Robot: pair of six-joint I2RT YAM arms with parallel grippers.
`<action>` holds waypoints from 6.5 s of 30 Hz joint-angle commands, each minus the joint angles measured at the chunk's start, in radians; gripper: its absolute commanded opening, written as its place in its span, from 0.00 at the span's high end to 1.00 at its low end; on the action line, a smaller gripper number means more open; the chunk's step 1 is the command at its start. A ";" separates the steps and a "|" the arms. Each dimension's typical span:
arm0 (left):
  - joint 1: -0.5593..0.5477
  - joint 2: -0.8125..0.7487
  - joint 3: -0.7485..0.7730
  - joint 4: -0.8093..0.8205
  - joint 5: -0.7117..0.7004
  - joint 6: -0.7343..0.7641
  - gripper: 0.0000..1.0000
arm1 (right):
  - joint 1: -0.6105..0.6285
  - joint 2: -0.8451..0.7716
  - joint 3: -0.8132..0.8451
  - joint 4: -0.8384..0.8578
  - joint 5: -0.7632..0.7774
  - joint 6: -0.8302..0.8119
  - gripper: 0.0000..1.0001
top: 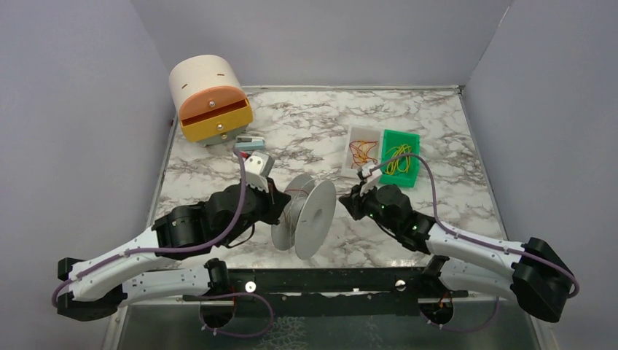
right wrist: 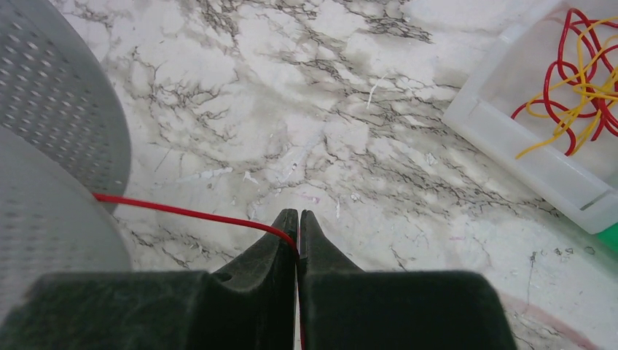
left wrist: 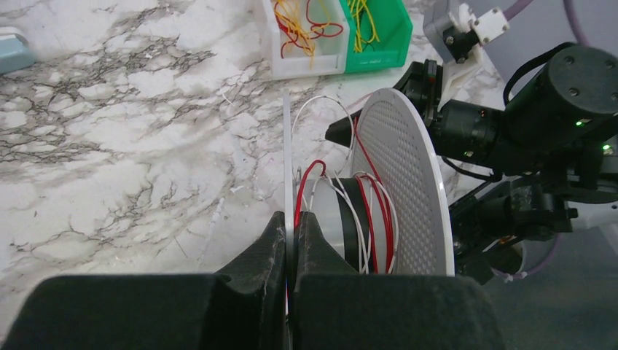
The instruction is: Wrap the cables
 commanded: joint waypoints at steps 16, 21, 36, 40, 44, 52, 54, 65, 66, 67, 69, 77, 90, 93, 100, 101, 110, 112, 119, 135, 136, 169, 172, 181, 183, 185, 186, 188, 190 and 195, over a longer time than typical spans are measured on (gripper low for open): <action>-0.007 -0.050 0.077 0.278 -0.186 -0.067 1.00 | -0.021 -0.045 -0.013 -0.072 -0.473 -0.024 0.97; -0.006 -0.016 0.078 0.397 -0.222 -0.035 1.00 | -0.017 -0.015 0.047 -0.148 -0.527 -0.001 0.98; -0.006 0.110 0.072 0.651 -0.396 0.111 1.00 | 0.072 -0.267 0.073 -0.284 -0.545 0.119 0.96; -0.006 0.147 0.068 0.703 -0.413 0.147 1.00 | 0.078 -0.286 0.083 -0.297 -0.567 0.162 0.94; -0.006 0.194 0.074 0.727 -0.443 0.185 1.00 | 0.085 -0.272 0.117 -0.322 -0.570 0.190 0.92; 0.003 0.248 0.068 0.736 -0.459 0.211 1.00 | 0.090 -0.264 0.148 -0.342 -0.528 0.248 0.82; 0.006 0.247 0.065 0.736 -0.460 0.214 1.00 | 0.090 -0.272 0.146 -0.344 -0.517 0.261 0.81; 0.017 0.283 0.042 0.738 -0.460 0.205 1.00 | 0.089 -0.293 0.187 -0.357 -0.530 0.287 0.78; 0.018 0.284 0.038 0.738 -0.461 0.204 1.00 | 0.090 -0.294 0.188 -0.353 -0.533 0.291 0.78; 0.019 0.286 0.034 0.739 -0.462 0.203 1.00 | 0.090 -0.297 0.189 -0.347 -0.539 0.296 0.78; 0.020 0.289 0.030 0.743 -0.463 0.203 1.00 | 0.089 -0.299 0.192 -0.339 -0.551 0.306 0.78; 0.027 0.307 0.011 0.744 -0.472 0.203 1.00 | 0.091 -0.312 0.220 -0.352 -0.567 0.327 0.75; 0.034 0.327 -0.022 0.742 -0.485 0.191 1.00 | 0.091 -0.308 0.269 -0.336 -0.591 0.349 0.77; 0.035 0.329 -0.033 0.740 -0.485 0.186 1.00 | 0.091 -0.295 0.299 -0.338 -0.593 0.340 0.78; 0.034 0.322 -0.071 0.726 -0.470 0.165 1.00 | 0.091 -0.265 0.352 -0.343 -0.558 0.328 0.82; 0.035 0.318 -0.080 0.724 -0.466 0.160 1.00 | 0.091 -0.264 0.355 -0.339 -0.550 0.329 0.83; 0.034 0.276 -0.163 0.703 -0.430 0.129 1.00 | 0.091 -0.240 0.437 -0.348 -0.445 0.302 0.84; 0.035 0.262 -0.183 0.704 -0.411 0.136 1.00 | 0.091 -0.225 0.474 -0.379 -0.418 0.277 0.84; 0.035 0.212 -0.231 0.660 -0.337 0.145 1.00 | 0.091 -0.162 0.534 -0.469 -0.316 0.203 0.93; 0.035 0.181 -0.292 0.540 -0.078 0.134 1.00 | 0.091 -0.086 0.577 -0.551 0.005 -0.087 0.99; 0.034 0.180 -0.296 0.539 -0.057 0.140 1.00 | 0.091 -0.082 0.574 -0.561 0.027 -0.116 0.99; 0.035 0.079 -0.489 0.678 0.177 0.224 1.00 | 0.079 -0.008 -0.008 -0.061 0.385 -0.184 0.91; 0.035 0.063 -0.493 0.680 0.191 0.223 1.00 | 0.074 0.011 -0.027 -0.034 0.407 -0.163 0.88; 0.035 -0.049 -0.465 0.646 0.168 0.234 1.00 | 0.065 0.086 -0.008 0.008 0.386 -0.148 0.89; 0.034 -0.065 -0.442 0.617 0.163 0.238 1.00 | 0.063 0.091 -0.006 0.013 0.366 -0.142 0.90; 0.035 -0.082 -0.419 0.589 0.161 0.239 1.00 | 0.063 0.090 -0.007 0.015 0.329 -0.137 0.98; 0.035 -0.090 -0.407 0.578 0.160 0.240 1.00 | 0.063 0.087 -0.007 0.015 0.310 -0.131 0.99; 0.034 -0.103 -0.377 0.551 0.158 0.237 1.00 | 0.063 0.073 -0.015 0.021 0.272 -0.123 0.99; 0.035 -0.118 -0.350 0.525 0.152 0.235 1.00 | 0.063 0.057 -0.021 0.020 0.237 -0.114 0.99; 0.035 -0.154 -0.270 0.500 0.146 0.214 1.00 | 0.063 0.016 -0.010 -0.029 0.129 -0.103 0.99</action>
